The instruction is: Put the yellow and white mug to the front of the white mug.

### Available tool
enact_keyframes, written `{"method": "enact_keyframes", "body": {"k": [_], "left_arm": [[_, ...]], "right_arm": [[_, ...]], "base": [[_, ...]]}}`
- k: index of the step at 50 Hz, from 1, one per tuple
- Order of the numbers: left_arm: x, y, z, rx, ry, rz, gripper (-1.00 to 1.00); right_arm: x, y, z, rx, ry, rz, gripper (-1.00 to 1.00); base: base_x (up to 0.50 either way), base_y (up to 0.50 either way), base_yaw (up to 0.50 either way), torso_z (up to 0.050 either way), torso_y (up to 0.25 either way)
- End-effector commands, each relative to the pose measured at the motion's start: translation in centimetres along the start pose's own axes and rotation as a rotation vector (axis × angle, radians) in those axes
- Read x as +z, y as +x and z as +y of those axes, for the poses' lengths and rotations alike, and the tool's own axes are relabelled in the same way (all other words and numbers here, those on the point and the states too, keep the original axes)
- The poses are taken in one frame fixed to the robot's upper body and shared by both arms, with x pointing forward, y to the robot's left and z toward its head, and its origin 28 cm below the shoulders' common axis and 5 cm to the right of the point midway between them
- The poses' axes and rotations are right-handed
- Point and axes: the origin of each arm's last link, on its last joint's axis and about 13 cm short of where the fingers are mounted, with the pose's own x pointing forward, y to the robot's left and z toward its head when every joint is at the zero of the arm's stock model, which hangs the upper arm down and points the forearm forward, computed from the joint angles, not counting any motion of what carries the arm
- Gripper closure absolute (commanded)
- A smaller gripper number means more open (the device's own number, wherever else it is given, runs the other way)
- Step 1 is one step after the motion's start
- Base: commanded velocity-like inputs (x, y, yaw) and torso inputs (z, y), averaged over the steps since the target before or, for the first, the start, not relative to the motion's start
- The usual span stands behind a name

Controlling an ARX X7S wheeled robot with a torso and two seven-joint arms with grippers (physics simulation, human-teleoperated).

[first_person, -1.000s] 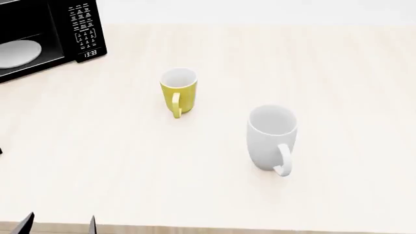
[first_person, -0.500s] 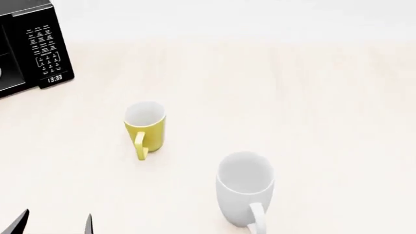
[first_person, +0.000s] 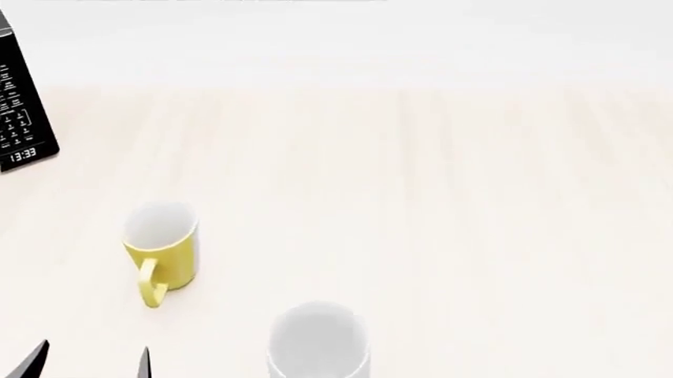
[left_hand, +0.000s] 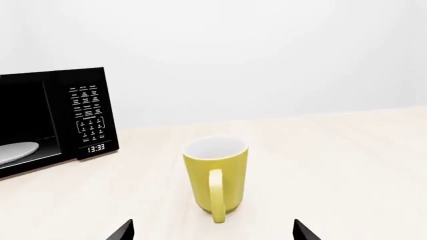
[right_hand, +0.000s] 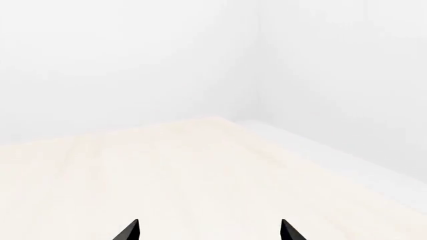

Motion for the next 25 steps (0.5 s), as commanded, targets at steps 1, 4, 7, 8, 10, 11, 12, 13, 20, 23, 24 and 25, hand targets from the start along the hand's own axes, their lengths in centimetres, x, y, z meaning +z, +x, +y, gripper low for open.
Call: {"method": "enact_keyframes", "body": {"k": [1,4,7,8,10,11,12,13,20,23,24,25], "left_arm": [[-0.28,0.13,0.04,0.002,-0.008,0.015,-1.0],[-0.3,0.22,0.09,0.008,-0.025,0.025,-1.0],[-0.23,0.31,0.13,0.015,-0.049,0.037,-1.0],[-0.27,0.33,0.11,0.013,-0.061,0.044,-1.0],[-0.29,0.33,0.1,0.011,-0.065,0.049,-1.0],[-0.33,0.33,0.09,0.009,-0.059,0.05,-1.0],[-0.34,0.34,0.09,0.01,-0.057,0.05,-1.0],[-0.35,0.35,0.11,0.009,-0.06,0.052,-1.0],[-0.59,0.41,0.15,0.007,-0.026,0.053,-1.0],[-0.68,0.48,0.21,0.015,-0.025,0.059,-1.0],[-0.68,0.53,0.26,0.021,-0.029,0.062,-1.0],[-0.66,0.6,0.29,0.029,-0.032,0.069,-1.0]], "right_arm": [[0.06,0.0,0.35,0.018,-0.011,-0.01,-1.0],[0.14,-0.01,0.35,0.022,-0.015,-0.015,-1.0],[0.13,-0.01,0.31,0.011,-0.022,-0.013,-1.0],[0.06,0.02,0.29,0.005,-0.023,-0.015,-1.0],[0.08,0.04,0.31,-0.02,-0.023,0.003,-1.0],[-0.01,0.12,0.34,-0.021,-0.02,0.012,-1.0],[-0.03,0.15,0.32,-0.035,-0.026,0.02,-1.0],[-0.01,0.21,0.3,-0.039,-0.02,0.022,-1.0],[-0.07,0.19,0.36,-0.035,-0.029,0.024,-1.0],[0.0,0.15,0.34,-0.038,-0.027,0.023,-1.0],[-0.01,0.14,0.35,-0.036,-0.027,0.024,-1.0],[-0.03,0.14,0.35,-0.037,-0.027,0.023,-1.0]], "base": [[0.5,0.0,0.0,0.0,0.0],[0.5,0.0,0.0,0.0,0.0],[0.5,0.0,0.0,0.0,0.0],[0.5,0.0,0.0,0.0,0.0],[0.5,0.0,0.0,0.0,0.0],[0.0,0.0,0.0,0.0,0.0],[0.0,0.0,0.0,0.0,0.0],[0.0,0.0,0.0,0.0,0.0],[0.0,0.0,0.0,0.0,0.0],[0.0,0.0,0.0,0.0,0.0],[0.0,0.0,0.0,0.0,0.0],[0.0,0.0,0.0,0.0,0.0]]}}
